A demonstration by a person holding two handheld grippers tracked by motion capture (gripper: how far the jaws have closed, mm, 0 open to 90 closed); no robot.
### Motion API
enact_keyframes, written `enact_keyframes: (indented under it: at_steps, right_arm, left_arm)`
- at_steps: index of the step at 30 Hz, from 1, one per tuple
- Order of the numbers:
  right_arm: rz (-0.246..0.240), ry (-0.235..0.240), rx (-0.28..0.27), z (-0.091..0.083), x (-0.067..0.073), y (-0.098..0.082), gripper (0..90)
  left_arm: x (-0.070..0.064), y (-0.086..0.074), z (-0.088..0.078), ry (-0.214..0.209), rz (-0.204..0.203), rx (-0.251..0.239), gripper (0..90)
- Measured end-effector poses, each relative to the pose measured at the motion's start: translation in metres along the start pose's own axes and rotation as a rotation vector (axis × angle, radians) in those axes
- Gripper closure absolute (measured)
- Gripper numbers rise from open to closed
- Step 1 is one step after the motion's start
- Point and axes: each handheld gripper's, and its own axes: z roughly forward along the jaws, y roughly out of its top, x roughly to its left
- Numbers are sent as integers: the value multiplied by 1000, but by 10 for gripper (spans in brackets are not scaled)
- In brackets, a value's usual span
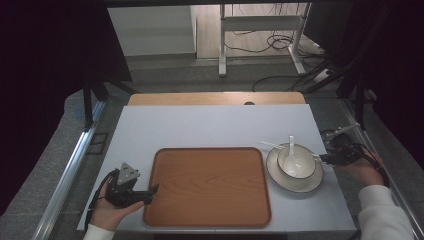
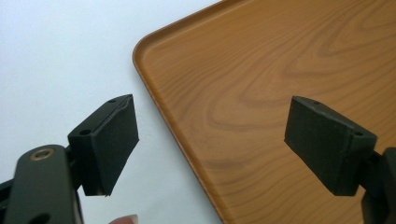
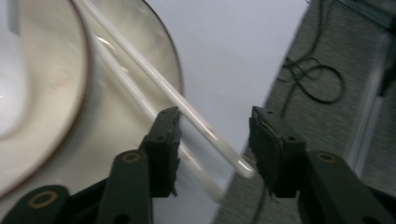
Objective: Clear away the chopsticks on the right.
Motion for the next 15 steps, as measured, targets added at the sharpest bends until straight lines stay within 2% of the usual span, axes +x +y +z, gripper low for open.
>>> enact_keyframes:
  at_steps: [7,9,15]
  right_arm:
    - [7,20,-13,-1,-12,-1,526]
    - [-22,39,5,1,-16,-1,543]
    - [-56,55,40,6,-18,-1,564]
  left_arm:
    - [1,-1,2,3,-14,-1,170]
    - [2,-1,2,3,-8,7,170]
    - [3,-2,5,3,-10,13,170]
